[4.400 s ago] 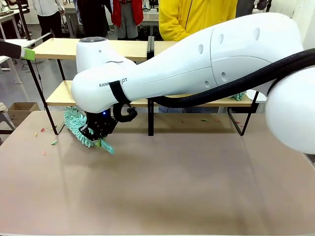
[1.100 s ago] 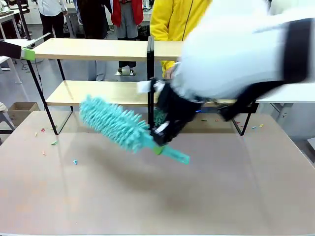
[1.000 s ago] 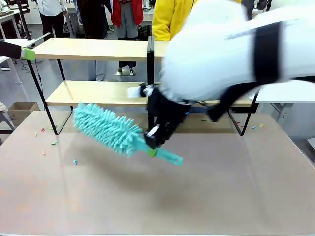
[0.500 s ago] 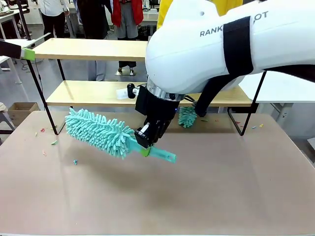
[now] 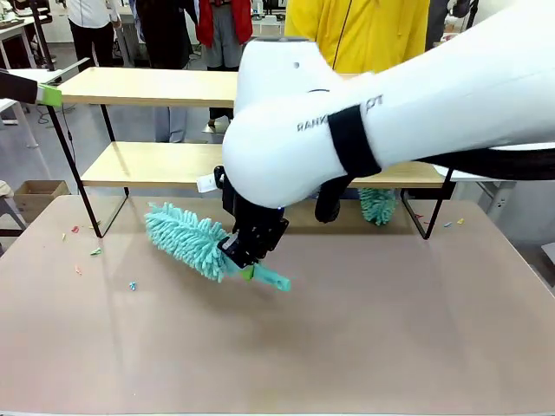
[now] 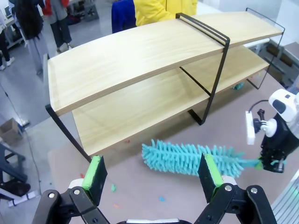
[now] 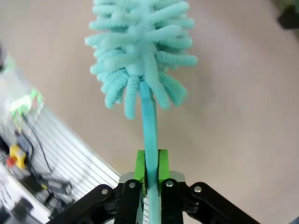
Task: Clean the shelves.
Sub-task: Clean another randomly selected level of the Shelf with the Duster.
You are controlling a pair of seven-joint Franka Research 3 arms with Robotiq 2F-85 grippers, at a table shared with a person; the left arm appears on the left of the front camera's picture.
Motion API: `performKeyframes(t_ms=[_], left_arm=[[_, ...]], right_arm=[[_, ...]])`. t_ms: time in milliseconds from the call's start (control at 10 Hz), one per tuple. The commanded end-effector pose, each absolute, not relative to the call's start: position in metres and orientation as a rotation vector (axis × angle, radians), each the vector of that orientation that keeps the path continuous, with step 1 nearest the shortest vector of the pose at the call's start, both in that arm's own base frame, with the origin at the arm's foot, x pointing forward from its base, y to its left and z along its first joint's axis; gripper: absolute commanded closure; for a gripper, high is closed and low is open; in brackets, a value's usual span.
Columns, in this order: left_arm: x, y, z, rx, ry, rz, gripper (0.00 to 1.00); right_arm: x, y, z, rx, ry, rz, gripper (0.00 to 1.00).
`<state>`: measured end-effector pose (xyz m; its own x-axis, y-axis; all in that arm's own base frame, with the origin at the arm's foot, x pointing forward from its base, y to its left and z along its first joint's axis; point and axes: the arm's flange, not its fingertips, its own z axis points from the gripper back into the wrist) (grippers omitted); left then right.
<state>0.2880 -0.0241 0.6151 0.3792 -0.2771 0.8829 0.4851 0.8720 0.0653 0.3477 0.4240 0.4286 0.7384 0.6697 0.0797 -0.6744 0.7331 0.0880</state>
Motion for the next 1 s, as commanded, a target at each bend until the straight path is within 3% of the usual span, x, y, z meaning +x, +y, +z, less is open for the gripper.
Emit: performKeyframes(t_ms=[0, 600, 900], left_arm=[[0.289, -0.022, 0.617, -0.206, -1.081, -0.508, 0.0], [0.289, -0.022, 0.617, -0.206, -1.081, -0.508, 0.0], [0.289, -0.022, 0.617, -0.206, -1.081, -0.508, 0.0]], right_arm=[[0.364, 0.448, 0.423, 0.078, -0.091, 0.609, 0.88], [0.452, 0.481, 0.374, 0.16, -0.285, 0.487, 0.88], [0.465, 0.509, 0.36, 0.165, -0.282, 0.506, 0.88]])
